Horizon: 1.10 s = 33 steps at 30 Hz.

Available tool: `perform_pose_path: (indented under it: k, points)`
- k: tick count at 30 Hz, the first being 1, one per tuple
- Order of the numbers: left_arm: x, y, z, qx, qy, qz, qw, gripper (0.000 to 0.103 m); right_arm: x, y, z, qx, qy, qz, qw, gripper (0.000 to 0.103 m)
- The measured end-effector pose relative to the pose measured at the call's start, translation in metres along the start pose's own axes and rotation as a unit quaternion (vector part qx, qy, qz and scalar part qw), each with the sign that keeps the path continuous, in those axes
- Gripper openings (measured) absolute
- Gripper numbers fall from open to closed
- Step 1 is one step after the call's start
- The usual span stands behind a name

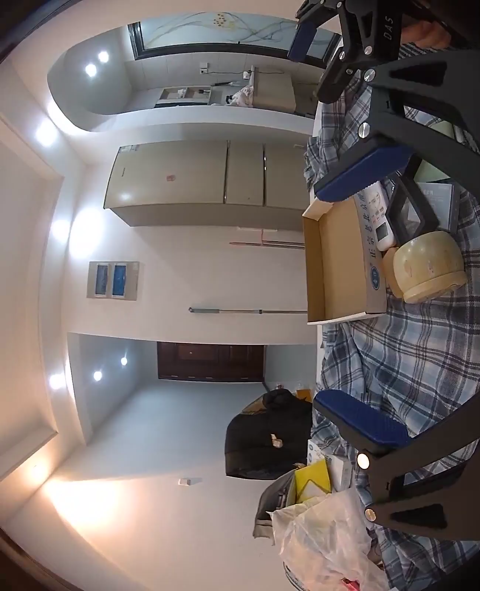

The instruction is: Organize rigid objects

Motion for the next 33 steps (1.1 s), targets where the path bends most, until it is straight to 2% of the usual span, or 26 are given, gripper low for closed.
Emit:
perform_pose_path:
  k: [7,11,16,20,33]
  points:
    - [0.005,-0.002,0.007,-0.001,0.02,0.003,0.9998,0.103,-0.001,0.004,-0.001,-0.006,-0.002,-0.006,1.0,0.103]
    - [0.004,0.003,0.006,-0.002,0.017,-0.004,0.9998,0.103,-0.002,0.003,-0.002,-0.002,-0.003,-0.006,1.0,0.103]
    - [0.014,-0.002,0.015,-0.004,0.052,0.011,0.9986,0.103,0.001,0.003,0.003,-0.003,0.008,-0.006,1.0,0.103]
    - [0.013,0.001,0.013,-0.006,0.046,0.006,0.9989,0.103,0.001,0.001,0.002,-0.014,0.006,0.007,1.0,0.103]
    - [0.015,0.007,0.015,-0.023,0.058,0.005,0.998,0.103,0.004,-0.001,0.004,-0.005,0.016,0.006,1.0,0.103]
Point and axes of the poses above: each gripper's, at about its wrist camera, not at the fingertips, and z roughly the way its jaws point, y to its left, x to its underside, the point moved 8 cm from there along z, roughly the way its jaws point, and after that the axes turned 11 degrees about -y, right-handed, at the moved point
